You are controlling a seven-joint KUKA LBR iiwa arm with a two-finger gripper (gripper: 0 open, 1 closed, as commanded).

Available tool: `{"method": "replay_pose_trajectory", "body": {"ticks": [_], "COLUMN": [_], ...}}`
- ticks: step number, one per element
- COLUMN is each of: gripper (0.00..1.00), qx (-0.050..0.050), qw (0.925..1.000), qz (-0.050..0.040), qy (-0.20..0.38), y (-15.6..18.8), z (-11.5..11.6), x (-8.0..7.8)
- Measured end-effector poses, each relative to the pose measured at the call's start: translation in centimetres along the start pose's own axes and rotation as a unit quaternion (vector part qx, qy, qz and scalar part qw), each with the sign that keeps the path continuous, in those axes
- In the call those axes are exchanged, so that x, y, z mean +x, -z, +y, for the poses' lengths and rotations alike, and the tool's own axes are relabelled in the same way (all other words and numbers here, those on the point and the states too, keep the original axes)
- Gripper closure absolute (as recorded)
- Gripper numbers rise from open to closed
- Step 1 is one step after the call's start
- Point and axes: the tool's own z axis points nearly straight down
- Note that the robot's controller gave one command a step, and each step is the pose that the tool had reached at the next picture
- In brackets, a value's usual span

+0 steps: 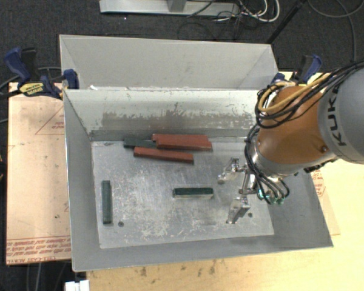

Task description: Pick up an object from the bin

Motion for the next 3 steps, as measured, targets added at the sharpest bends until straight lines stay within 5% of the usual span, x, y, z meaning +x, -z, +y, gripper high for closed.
{"method": "replay_pose_trajectory", "body": {"ticks": [1, 2, 3], "gripper": [0.0, 1.0, 1.0], "qx": [0.0, -0.001, -0.001], "qw": [1.0, 0.9999, 0.9999], "qz": [-0.0036, -0.0112, -0.0112], "qy": [0.0, 0.0, 0.0], "y": [0.4, -6.6, -6.6], "z": [0.0, 4.4, 4.4], "x": [-0.2, -4.1, -4.1]}}
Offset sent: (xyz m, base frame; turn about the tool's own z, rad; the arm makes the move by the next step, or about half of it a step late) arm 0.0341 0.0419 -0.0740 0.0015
